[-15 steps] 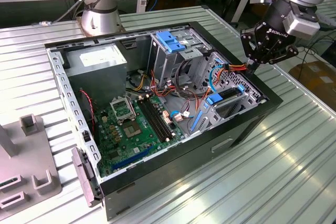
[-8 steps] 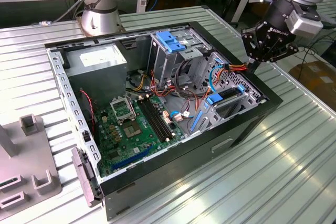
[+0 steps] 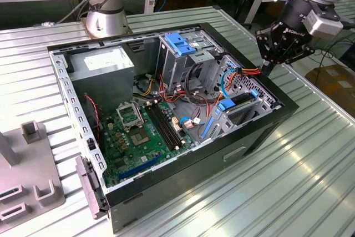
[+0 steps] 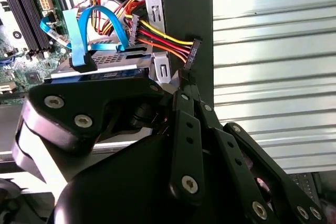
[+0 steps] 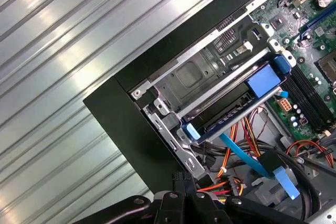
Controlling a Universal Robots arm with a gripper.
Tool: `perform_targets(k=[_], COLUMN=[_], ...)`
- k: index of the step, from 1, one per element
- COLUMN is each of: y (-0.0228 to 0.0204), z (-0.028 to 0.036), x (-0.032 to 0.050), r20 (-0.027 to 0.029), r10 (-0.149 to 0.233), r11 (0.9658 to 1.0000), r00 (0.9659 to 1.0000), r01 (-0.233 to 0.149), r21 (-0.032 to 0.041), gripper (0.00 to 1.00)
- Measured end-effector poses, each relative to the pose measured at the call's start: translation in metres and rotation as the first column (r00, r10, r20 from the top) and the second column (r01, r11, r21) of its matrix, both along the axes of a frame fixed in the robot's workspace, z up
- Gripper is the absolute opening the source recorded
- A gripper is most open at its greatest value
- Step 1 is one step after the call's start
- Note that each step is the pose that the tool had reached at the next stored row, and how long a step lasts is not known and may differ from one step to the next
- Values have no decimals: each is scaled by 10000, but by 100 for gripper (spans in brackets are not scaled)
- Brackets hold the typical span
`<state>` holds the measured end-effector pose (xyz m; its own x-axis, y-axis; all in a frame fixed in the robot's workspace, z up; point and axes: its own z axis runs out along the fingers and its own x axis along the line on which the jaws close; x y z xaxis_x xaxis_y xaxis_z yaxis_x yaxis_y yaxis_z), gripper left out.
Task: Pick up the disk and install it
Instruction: 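Insert the first disk wire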
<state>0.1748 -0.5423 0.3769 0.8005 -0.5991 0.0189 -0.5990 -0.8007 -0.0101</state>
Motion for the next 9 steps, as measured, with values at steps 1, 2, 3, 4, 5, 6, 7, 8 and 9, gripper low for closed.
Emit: perform_targets(k=[1, 2, 3, 4, 5, 6, 7, 8, 9], y=[4, 6, 7, 7, 7, 7, 8, 14, 17], z=[0, 0, 0, 1, 1, 0, 0, 0, 0], x=[10, 13, 16, 18, 18, 18, 19, 21, 21], r20=[0, 0, 0, 0, 0, 0, 0, 0, 0], r10=[121, 191, 279, 363, 422, 460, 506, 611, 652], r11=[9999, 9998, 9996, 9993, 9991, 9989, 9987, 9981, 9979], r00=[9999, 9998, 9996, 9993, 9991, 9989, 9987, 9981, 9979], r01=[-121, -191, -279, -363, -422, -460, -506, -611, -652], r21=[0, 0, 0, -1, -1, -1, 0, -1, 0], gripper=[11, 11, 24, 24, 24, 24, 24, 25, 25])
